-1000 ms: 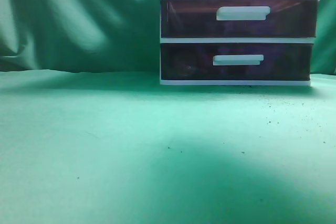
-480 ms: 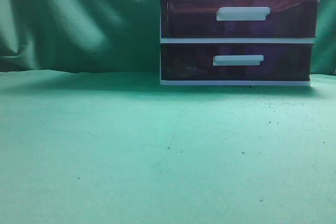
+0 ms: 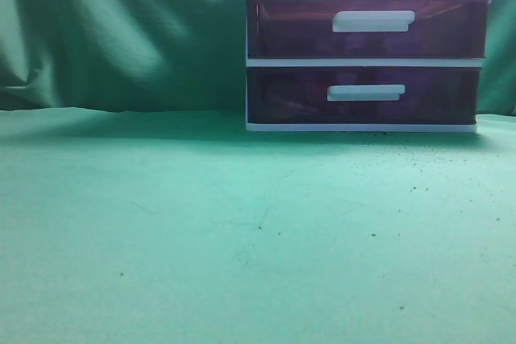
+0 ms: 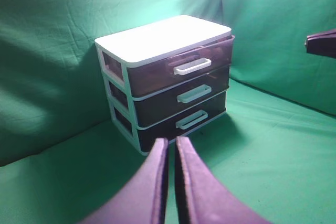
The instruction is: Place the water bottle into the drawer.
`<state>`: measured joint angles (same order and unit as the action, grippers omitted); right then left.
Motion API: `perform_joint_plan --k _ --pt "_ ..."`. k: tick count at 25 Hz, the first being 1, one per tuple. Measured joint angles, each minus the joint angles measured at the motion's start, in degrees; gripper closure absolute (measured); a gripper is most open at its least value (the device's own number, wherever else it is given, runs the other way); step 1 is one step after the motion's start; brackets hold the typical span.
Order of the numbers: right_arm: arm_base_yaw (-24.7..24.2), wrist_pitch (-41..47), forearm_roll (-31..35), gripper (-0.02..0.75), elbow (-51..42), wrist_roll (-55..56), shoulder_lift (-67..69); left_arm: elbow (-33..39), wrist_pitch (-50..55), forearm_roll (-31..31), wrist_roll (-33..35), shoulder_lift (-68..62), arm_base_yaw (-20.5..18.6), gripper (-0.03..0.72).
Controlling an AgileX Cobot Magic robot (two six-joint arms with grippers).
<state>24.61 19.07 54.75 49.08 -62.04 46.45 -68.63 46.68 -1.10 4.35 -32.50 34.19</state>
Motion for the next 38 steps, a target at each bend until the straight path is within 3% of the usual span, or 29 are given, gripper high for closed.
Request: perform_joint_plan --k 5,11,20,29,38 --pt "0.0 6.9 -0.1 0.738 0.0 1.3 -1.7 17.1 -7.1 0.6 -1.2 13.9 0.0 0.688" --pt "0.0 10.0 -0.6 0.738 0.0 2.0 -1.8 31.8 -14.6 0.2 -7.2 29.6 0.0 0.688" --pt "0.0 12.0 -0.6 0.738 0.0 3.3 -1.8 44.4 -19.4 -2.4 -9.9 33.5 0.0 0.688" --pt "0.0 12.4 -0.6 0.738 0.0 3.8 -1.8 62.1 -27.9 -3.8 -12.8 33.5 0.0 0.688" --pt "0.0 12.6 -0.6 0.738 0.0 3.8 -1.2 67.8 -28.5 -3.3 -13.2 33.5 0.0 0.688"
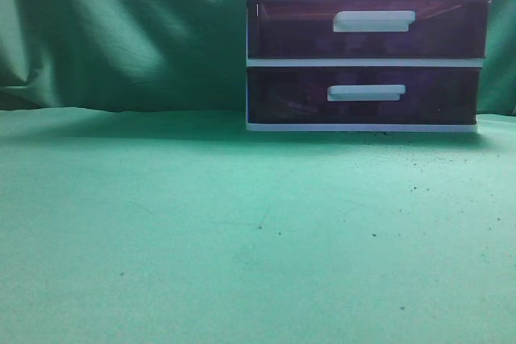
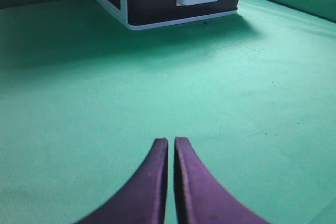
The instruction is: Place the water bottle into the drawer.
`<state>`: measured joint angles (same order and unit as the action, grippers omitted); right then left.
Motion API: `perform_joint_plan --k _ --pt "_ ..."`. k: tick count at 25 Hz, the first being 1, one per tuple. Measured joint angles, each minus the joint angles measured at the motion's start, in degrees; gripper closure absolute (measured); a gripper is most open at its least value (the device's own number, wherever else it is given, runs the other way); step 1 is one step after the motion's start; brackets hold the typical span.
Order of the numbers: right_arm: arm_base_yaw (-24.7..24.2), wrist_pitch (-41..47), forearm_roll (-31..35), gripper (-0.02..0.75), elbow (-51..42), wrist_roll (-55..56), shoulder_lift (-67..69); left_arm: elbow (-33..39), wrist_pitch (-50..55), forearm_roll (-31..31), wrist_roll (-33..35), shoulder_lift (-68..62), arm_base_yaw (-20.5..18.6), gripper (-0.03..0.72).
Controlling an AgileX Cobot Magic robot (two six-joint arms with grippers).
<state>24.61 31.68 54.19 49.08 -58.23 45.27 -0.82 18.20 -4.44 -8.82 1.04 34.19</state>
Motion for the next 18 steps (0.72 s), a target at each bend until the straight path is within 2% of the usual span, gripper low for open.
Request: perform_joint_plan --k 15,18 --pt "0.0 4.1 0.0 0.738 0.0 0.0 0.0 0.4 -0.2 0.0 0.0 0.0 0.0 0.688" --pt "0.0 4.0 -2.0 0.738 0.0 0.3 0.0 0.4 -0.2 0.0 0.0 0.0 0.0 0.688"
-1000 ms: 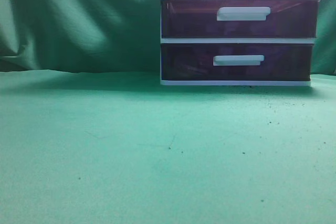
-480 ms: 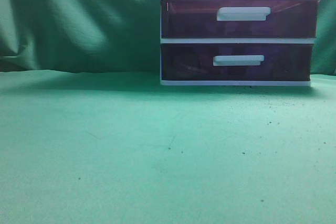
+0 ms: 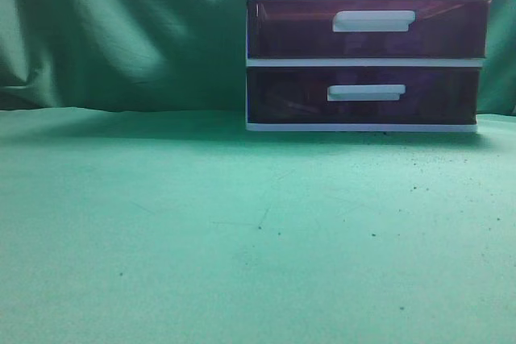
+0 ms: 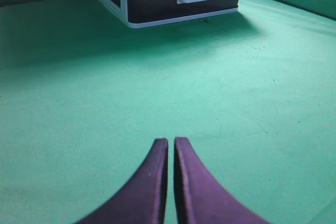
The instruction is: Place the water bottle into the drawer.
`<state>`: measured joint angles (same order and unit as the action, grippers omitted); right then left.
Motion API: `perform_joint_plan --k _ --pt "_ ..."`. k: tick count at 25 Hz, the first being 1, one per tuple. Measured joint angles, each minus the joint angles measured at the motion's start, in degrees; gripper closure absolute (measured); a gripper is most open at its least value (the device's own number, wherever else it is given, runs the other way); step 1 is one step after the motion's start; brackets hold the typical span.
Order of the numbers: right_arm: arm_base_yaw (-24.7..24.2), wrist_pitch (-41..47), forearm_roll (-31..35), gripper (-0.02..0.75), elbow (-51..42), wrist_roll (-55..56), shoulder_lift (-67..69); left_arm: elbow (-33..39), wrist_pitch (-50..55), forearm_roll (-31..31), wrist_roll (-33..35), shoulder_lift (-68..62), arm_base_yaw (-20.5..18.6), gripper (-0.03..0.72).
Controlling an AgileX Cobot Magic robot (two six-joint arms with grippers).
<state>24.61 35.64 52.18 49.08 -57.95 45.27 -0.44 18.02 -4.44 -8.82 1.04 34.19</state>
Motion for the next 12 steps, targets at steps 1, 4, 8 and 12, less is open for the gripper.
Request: perform_joint_plan --k 1,4,8,12 --pt "0.0 -0.4 -0.7 0.738 -0.2 0.9 0.0 0.0 0.0 0.0 0.0 0.0 0.0 0.688" --pt "0.0 -1.5 -4.3 0.738 -1.3 7.4 -0.5 0.0 0.0 0.0 0.0 -0.1 0.0 0.688" --pt "0.0 -1.3 -23.8 0.738 -4.6 31.6 -6.1 0.0 0.0 0.0 0.0 -0.1 0.0 0.688" --pt "-3.7 -1.6 -43.0 0.738 -9.9 54.6 -15.0 0.0 0.0 0.0 -0.1 -0.1 0.0 0.688"
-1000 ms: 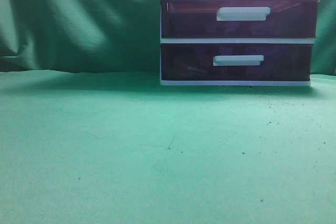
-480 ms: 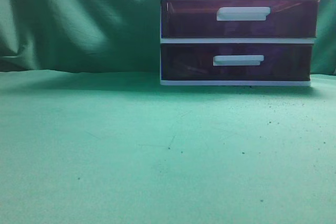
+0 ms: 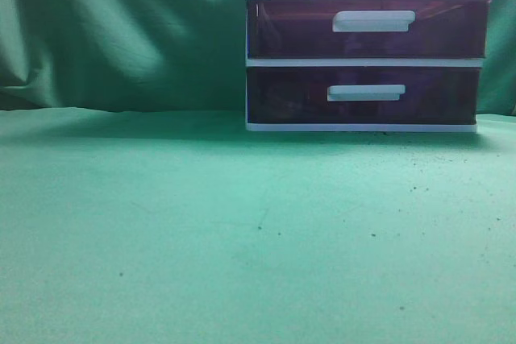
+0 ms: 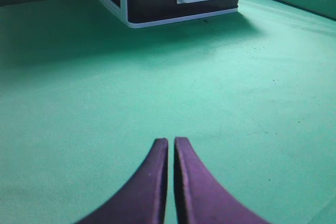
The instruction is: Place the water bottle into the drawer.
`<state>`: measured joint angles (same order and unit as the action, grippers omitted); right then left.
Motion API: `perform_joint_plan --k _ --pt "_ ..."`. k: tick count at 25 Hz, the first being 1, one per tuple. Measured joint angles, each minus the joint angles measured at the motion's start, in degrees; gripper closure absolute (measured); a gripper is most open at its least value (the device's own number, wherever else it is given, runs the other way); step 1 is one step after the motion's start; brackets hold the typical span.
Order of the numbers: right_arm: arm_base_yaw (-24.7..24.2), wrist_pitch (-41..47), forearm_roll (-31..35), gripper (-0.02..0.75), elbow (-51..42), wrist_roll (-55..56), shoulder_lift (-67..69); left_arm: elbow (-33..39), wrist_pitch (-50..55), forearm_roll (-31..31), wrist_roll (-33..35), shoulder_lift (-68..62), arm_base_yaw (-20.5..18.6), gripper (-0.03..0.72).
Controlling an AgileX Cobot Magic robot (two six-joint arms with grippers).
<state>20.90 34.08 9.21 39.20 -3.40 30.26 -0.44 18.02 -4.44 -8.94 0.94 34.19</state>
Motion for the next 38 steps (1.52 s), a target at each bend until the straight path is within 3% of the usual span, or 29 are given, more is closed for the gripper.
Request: perform_joint_plan --k 8,18,25,38 --pt "-10.2 -12.2 -12.9 0.738 -20.8 5.0 -22.2 0.0 0.0 0.0 0.0 0.0 0.0 0.688" --pt "-15.0 -15.2 -14.2 0.738 -37.2 6.9 -30.7 0.0 0.0 -0.1 0.0 0.0 0.0 0.688" --pt "-18.9 -16.4 -14.2 0.738 -40.7 9.1 -30.7 0.0 0.0 -0.1 0.0 0.0 0.0 0.688" --pt "-18.9 -12.6 -14.9 0.738 -40.7 9.6 -30.7 0.0 0.0 -0.1 0.0 0.0 0.0 0.688"
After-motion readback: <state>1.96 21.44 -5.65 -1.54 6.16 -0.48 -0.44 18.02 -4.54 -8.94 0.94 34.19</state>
